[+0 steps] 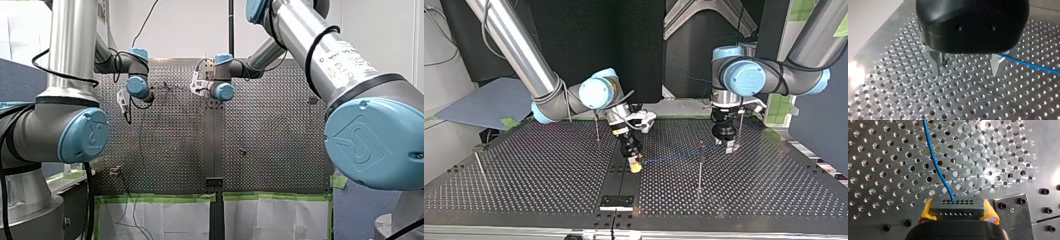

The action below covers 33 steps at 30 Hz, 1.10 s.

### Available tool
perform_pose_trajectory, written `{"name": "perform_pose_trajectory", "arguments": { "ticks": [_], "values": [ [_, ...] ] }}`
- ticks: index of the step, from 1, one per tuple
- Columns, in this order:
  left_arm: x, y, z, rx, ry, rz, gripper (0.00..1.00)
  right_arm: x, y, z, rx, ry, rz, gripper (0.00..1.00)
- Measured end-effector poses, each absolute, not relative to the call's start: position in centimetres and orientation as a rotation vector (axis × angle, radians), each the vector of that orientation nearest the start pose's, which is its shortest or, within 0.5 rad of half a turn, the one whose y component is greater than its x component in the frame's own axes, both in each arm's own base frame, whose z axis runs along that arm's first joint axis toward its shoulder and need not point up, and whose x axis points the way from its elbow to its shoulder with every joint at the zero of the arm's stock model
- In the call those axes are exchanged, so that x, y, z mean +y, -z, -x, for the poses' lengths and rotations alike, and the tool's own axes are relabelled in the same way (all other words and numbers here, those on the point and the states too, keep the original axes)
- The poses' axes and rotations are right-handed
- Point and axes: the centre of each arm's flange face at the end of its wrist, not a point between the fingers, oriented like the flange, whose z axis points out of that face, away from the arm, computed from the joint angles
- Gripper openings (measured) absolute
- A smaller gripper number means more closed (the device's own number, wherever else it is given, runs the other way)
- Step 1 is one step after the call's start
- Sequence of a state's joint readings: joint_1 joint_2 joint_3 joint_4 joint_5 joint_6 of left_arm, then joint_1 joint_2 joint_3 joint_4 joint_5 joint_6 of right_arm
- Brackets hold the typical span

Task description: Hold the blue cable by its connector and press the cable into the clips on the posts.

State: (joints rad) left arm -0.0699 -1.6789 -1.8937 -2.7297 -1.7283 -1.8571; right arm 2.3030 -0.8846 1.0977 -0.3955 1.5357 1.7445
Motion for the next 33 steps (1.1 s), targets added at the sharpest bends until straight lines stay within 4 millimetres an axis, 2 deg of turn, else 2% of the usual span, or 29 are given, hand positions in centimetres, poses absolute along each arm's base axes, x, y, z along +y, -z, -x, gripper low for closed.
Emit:
{"name": "perform_pose_trajectory", "arguments": {
  "ticks": [15,25,33],
  "values": [
    [-16.5,-32.7,-45.2,1.569,0.211,0.243,1.0,-47.9,-32.8,-61.6,1.116,2.722,2.119,0.0],
    [-18.3,-36.1,-42.6,1.528,0.309,0.161,1.0,-47.6,-32.7,-61.8,1.113,2.713,2.124,0.0],
    [-18.6,-36.6,-42.0,1.529,0.277,0.124,1.0,-47.5,-32.7,-61.9,1.112,2.711,2.125,0.0]
  ]
}}
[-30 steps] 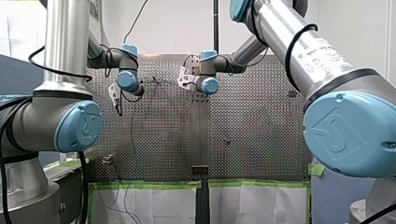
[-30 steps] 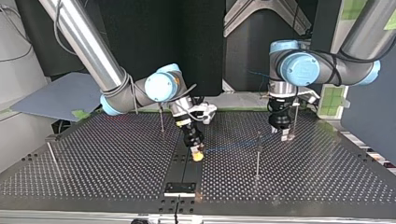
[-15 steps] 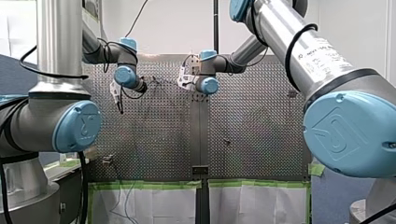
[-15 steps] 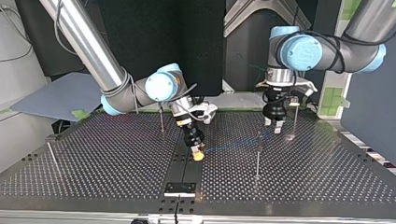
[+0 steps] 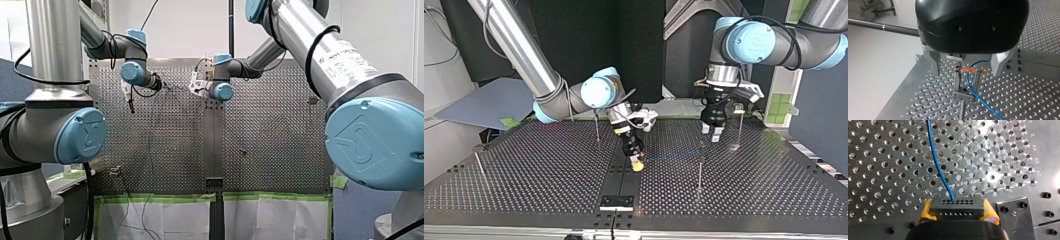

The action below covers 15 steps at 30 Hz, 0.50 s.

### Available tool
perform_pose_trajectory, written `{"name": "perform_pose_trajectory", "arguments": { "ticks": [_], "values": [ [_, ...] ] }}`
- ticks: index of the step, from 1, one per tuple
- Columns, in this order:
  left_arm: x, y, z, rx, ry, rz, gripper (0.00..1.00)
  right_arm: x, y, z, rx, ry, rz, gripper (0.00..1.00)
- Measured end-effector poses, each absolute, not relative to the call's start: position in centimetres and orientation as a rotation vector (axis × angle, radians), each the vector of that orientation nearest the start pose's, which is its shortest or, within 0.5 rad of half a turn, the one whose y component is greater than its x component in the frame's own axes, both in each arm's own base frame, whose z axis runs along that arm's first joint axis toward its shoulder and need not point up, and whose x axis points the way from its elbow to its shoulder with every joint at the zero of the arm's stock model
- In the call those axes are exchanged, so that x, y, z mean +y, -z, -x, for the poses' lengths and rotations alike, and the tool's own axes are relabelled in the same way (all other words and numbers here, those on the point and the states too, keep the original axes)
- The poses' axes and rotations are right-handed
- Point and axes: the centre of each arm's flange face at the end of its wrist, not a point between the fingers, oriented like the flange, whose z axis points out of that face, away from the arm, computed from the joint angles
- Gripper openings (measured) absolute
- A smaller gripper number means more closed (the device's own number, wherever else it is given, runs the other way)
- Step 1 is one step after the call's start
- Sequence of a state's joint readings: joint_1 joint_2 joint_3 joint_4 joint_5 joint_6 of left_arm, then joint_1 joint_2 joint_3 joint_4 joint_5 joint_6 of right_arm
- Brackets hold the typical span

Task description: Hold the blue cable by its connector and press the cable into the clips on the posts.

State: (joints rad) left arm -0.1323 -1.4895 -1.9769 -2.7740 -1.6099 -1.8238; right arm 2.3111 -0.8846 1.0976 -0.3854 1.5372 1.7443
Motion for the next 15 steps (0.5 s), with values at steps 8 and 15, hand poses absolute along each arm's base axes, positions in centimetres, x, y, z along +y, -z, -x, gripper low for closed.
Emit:
{"name": "perform_pose_trajectory", "arguments": {
  "ticks": [8,15],
  "values": [
    [-18.97,-36.48,-41.75,1.539,0.247,0.082,1.0,-47.39,-32.72,-61.93,1.11,2.711,2.125,0.0],
    [-19.17,-36.46,-41.67,1.54,0.244,0.072,1.0,-47.39,-32.72,-61.93,1.111,2.711,2.125,0.0]
  ]
}}
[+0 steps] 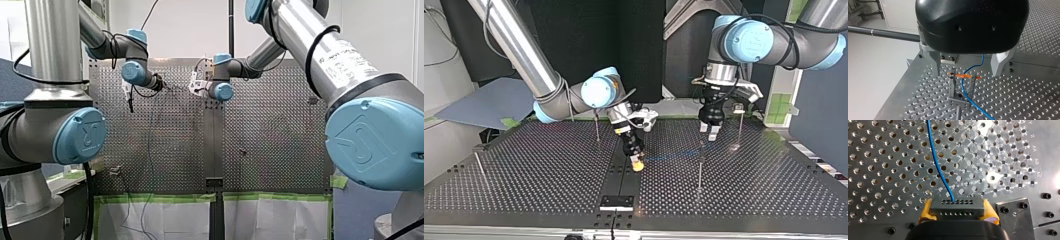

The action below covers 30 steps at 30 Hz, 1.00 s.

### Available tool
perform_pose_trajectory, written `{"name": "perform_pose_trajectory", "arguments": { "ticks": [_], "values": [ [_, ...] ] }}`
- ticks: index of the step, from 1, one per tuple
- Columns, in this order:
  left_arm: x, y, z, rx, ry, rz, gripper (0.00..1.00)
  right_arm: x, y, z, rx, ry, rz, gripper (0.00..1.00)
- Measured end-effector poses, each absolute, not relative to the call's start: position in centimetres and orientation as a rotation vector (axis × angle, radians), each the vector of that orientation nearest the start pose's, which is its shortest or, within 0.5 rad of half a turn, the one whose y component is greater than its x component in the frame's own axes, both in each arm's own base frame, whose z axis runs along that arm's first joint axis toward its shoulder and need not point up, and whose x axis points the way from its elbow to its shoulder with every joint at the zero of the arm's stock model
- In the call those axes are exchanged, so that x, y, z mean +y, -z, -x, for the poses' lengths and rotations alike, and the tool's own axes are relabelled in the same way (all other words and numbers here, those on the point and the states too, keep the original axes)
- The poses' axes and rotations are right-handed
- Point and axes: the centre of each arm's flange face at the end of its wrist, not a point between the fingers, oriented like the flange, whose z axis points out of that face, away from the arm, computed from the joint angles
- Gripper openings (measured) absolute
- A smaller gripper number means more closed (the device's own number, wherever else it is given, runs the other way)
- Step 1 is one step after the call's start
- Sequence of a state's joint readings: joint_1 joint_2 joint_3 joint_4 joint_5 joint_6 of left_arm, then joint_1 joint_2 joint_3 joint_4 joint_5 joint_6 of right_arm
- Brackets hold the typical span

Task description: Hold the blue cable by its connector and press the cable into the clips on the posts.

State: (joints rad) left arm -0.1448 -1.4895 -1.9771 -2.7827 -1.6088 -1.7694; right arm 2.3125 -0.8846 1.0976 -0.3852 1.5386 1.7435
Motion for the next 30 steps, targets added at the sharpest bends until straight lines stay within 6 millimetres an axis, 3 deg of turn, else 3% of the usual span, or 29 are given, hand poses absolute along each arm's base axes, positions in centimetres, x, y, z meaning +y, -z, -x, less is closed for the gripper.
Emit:
{"name": "perform_pose_trajectory", "arguments": {
  "ticks": [16,30],
  "values": [
    [-19.6,-36.5,-41.4,1.542,0.243,0.056,1.0,-47.4,-32.6,-61.8,1.121,2.702,2.134,0.0],
    [-20.1,-35.7,-40.4,1.617,0.154,-0.041,1.0,-49.2,-31.8,-59.9,1.2,2.656,2.185,0.0]
  ]
}}
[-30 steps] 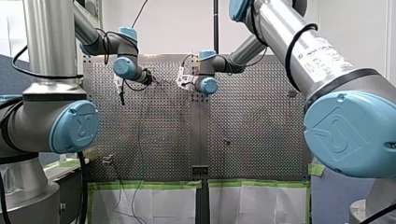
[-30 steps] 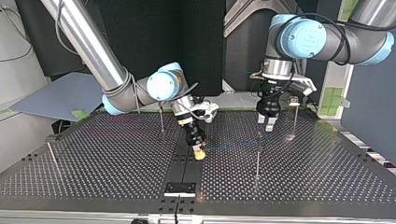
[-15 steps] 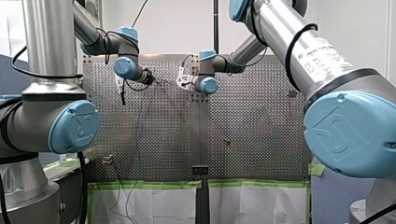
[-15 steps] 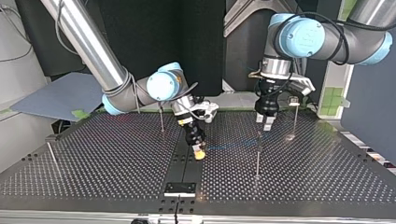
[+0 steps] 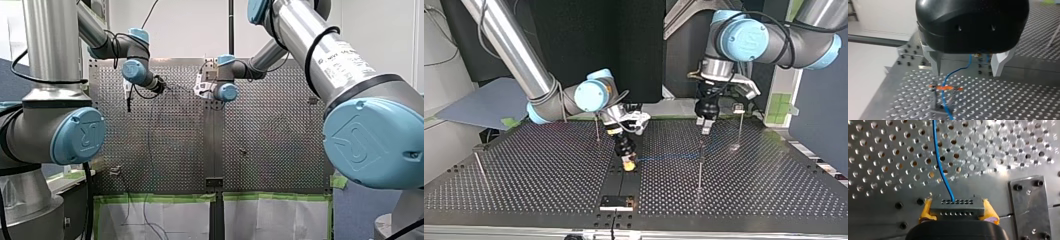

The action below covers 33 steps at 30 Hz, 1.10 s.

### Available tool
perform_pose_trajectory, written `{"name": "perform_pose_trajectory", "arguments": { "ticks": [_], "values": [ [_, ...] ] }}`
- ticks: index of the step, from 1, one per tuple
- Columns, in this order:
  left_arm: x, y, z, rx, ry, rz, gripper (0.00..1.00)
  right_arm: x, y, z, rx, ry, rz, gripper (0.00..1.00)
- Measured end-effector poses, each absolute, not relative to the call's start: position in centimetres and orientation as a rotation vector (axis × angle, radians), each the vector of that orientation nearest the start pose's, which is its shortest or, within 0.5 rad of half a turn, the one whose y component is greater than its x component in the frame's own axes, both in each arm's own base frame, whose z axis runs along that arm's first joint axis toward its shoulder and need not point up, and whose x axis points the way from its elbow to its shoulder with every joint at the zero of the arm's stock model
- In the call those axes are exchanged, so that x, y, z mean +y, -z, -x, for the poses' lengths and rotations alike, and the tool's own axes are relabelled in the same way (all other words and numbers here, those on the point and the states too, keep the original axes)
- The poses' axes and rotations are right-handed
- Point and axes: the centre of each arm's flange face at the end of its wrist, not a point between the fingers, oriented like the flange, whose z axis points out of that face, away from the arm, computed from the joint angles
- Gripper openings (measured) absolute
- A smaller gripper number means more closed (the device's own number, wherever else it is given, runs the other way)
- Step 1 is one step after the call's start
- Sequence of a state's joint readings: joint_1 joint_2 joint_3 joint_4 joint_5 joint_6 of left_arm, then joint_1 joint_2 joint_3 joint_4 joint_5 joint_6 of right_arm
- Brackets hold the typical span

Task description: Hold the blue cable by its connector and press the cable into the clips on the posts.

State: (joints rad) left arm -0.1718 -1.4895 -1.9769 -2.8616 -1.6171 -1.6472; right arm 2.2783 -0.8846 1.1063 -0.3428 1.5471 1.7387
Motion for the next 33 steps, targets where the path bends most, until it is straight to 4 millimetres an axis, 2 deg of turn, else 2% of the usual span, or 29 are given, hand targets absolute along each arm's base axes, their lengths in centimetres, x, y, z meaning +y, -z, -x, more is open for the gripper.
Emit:
{"name": "perform_pose_trajectory", "arguments": {
  "ticks": [8,16,25,33],
  "values": [
    [-21.2,-35.2,-39.2,1.671,0.179,-0.063,1.0,-50.3,-31.6,-58.7,-0.891,-1.896,-1.587,0.0],
    [-22.8,-35.6,-38.7,1.63,0.24,-0.022,1.0,-50.6,-31.4,-58.3,-0.901,-1.883,-1.591,0.0],
    [-24.6,-37.1,-39.8,1.553,0.271,0.058,1.0,-51.1,-31.5,-57.9,-0.907,-1.877,-1.584,0.0],
    [-27.4,-36.8,-40.4,1.6,0.26,0.058,1.0,-51.2,-31.4,-57.8,-0.909,-1.874,-1.587,0.0]
  ]
}}
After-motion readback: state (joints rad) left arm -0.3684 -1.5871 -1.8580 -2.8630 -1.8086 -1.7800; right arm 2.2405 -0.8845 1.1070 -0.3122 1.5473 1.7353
